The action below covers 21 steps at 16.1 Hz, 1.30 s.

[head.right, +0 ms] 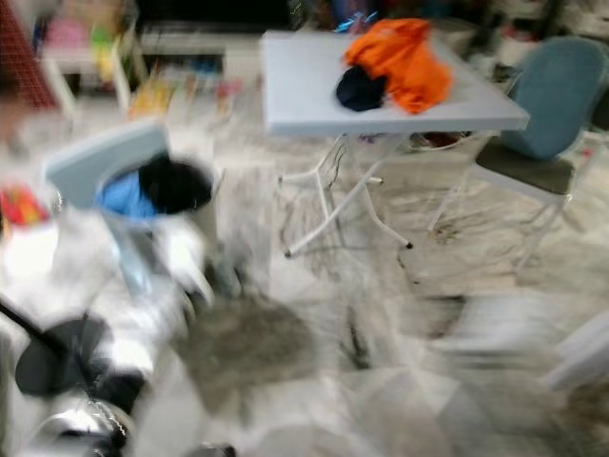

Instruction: Hang hanger

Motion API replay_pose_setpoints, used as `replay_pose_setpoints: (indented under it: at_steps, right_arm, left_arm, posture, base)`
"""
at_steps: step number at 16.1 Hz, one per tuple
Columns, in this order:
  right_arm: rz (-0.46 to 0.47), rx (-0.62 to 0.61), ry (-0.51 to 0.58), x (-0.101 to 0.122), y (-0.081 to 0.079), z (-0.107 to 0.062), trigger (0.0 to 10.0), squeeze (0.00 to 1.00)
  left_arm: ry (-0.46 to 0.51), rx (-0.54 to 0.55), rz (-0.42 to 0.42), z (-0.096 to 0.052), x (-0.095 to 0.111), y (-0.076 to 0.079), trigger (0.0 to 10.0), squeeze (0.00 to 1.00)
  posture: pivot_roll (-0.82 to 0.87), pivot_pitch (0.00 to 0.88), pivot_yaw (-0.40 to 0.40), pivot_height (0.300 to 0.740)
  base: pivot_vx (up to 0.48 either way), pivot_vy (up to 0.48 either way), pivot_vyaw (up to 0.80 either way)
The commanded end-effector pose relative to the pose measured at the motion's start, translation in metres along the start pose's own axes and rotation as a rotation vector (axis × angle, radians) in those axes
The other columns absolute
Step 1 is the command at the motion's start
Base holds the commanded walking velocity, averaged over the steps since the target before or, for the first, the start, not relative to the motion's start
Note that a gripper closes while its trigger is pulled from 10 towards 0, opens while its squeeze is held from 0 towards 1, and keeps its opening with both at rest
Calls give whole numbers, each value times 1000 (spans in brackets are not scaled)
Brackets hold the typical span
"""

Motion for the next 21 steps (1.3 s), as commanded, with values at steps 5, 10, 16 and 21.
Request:
replay_pose_setpoints:
  at_steps: [5, 10, 16, 21]
  right_arm:
    - [65, 31, -21, -19, -31, -12, 10000, 0]
    - [34, 28, -33, -15, -29, -15, 10000, 0]
    - [67, 86, -17, -9, -44, -17, 10000, 0]
    - [40, 104, 1, -5, -47, -17, 10000, 0]
  left_arm:
    - [48, -119, -21, 6, 12, 31, 10000, 0]
    - [48, -173, -16, 1, 16, 41, 10000, 0]
    - [41, -202, -6, 0, 16, 48, 10000, 0]
    - [34, -200, -7, 0, 16, 48, 10000, 0]
  posture:
    - [53, 0, -43, 740]
    - [47, 0, -38, 740]
    - [42, 0, -35, 740]
    - [40, 0, -37, 740]
  base:
    - [0, 0, 0]
    - [208, 0, 0]
    - [455, 0, 0]
    - [455, 0, 0]
Point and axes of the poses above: a point about 5 cm out from each wrist's last joint towards the gripper, its own z axis pointing out of the wrist towards the gripper, its own x axis along the axis of the wrist's last joint, y = z × x, the point moved 5 cm from there along z, pointing out of the wrist towards the gripper, and after that the axes turned 6 degrees about z, right-handed, at the moved point
